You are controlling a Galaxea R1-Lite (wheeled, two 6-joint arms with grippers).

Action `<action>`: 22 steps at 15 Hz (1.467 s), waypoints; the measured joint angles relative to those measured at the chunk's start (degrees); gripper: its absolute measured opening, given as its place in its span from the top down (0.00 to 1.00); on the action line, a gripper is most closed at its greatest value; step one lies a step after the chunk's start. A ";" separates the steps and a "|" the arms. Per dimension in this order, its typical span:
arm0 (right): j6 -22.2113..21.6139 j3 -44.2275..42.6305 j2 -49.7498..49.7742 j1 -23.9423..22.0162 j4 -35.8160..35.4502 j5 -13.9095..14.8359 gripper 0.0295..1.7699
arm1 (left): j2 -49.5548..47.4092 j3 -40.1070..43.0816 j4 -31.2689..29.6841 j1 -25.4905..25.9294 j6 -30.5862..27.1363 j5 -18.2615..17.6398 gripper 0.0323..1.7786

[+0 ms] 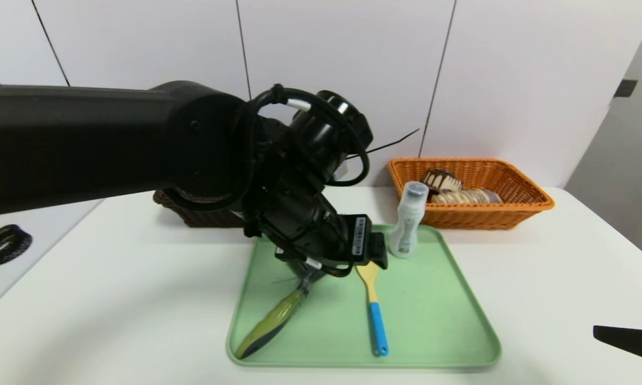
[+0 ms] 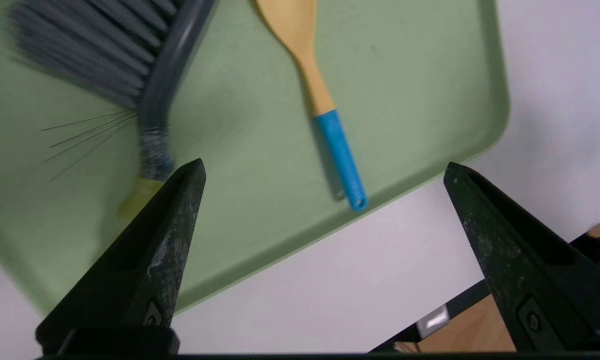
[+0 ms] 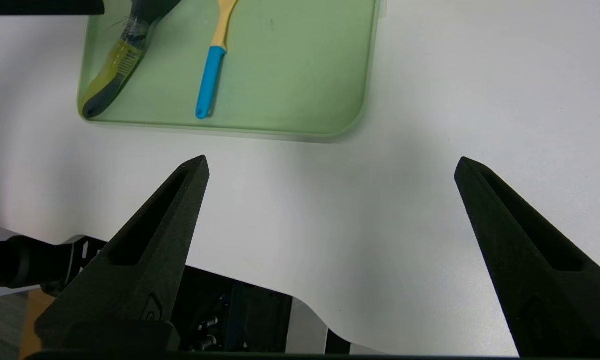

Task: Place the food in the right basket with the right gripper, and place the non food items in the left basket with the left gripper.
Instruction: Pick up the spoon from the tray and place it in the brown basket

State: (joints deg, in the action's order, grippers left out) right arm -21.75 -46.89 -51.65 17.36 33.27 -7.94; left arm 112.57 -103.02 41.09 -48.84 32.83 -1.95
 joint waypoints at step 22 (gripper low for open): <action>-0.11 3.06 1.85 -0.41 0.02 0.22 0.04 | 17.26 -9.61 4.22 -9.29 6.69 17.10 0.05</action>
State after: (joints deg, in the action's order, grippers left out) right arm -21.86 -43.83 -49.80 16.94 33.29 -7.72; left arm 129.83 -112.63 45.31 -58.12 39.52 15.15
